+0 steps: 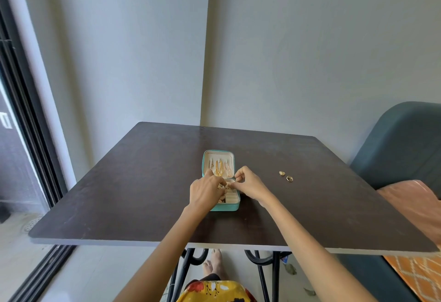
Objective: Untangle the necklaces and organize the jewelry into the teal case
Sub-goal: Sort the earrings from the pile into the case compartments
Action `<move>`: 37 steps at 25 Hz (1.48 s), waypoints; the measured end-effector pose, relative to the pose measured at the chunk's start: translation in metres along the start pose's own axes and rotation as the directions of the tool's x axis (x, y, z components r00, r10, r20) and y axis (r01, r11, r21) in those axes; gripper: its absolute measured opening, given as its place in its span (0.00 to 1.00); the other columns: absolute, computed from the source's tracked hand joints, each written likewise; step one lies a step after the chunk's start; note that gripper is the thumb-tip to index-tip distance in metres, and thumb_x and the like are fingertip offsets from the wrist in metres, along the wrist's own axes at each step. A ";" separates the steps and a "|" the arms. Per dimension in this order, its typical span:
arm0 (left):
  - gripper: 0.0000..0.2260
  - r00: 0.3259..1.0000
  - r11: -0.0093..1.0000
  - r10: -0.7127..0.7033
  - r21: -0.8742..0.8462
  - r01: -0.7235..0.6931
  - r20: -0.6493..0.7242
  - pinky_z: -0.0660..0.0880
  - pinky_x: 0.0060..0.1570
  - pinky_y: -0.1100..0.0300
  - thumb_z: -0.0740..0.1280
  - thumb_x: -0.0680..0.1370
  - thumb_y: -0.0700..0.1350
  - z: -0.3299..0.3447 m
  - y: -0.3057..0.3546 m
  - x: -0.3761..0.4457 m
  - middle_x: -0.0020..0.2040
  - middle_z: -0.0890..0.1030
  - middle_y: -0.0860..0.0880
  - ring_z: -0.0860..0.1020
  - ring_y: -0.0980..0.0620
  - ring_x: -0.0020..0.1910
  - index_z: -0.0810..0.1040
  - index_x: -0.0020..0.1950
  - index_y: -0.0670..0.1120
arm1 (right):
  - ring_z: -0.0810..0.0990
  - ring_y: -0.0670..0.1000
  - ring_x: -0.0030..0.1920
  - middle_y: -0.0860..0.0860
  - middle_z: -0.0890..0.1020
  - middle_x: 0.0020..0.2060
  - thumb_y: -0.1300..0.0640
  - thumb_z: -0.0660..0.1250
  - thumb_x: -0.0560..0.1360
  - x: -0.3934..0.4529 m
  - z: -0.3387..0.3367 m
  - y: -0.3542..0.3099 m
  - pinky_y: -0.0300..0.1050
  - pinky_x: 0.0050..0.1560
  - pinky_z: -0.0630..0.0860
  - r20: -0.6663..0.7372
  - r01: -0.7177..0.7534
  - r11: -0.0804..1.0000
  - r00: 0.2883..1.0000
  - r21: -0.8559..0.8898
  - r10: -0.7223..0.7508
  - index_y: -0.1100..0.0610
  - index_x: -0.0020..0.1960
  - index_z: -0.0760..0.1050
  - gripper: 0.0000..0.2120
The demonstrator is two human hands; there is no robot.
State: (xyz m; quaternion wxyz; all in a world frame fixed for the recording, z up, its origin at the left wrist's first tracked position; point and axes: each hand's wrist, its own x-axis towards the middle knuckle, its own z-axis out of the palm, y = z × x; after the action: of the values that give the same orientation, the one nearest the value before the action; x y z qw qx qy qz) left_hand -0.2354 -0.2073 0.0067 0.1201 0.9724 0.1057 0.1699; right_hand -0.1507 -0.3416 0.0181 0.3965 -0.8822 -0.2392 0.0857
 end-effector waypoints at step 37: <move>0.07 0.996 0.949 -0.085 -0.304 0.084 0.012 0.74 0.52 0.54 0.65 0.77 0.50 -0.006 -0.009 0.010 0.56 0.76 0.53 0.78 0.53 0.51 0.79 0.53 0.56 | 0.79 0.58 0.47 0.55 0.79 0.49 0.58 0.70 0.73 0.013 -0.094 0.109 0.46 0.45 0.74 -0.482 -0.320 0.918 0.858 -0.233 0.177 0.57 0.45 0.79 0.03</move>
State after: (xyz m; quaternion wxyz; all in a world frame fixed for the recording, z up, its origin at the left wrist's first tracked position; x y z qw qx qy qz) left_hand -0.2297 -0.1954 0.0129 0.2754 0.9368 0.1199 0.1793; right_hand -0.0681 -0.4595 0.0009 0.2852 -0.9517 -0.0335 -0.1086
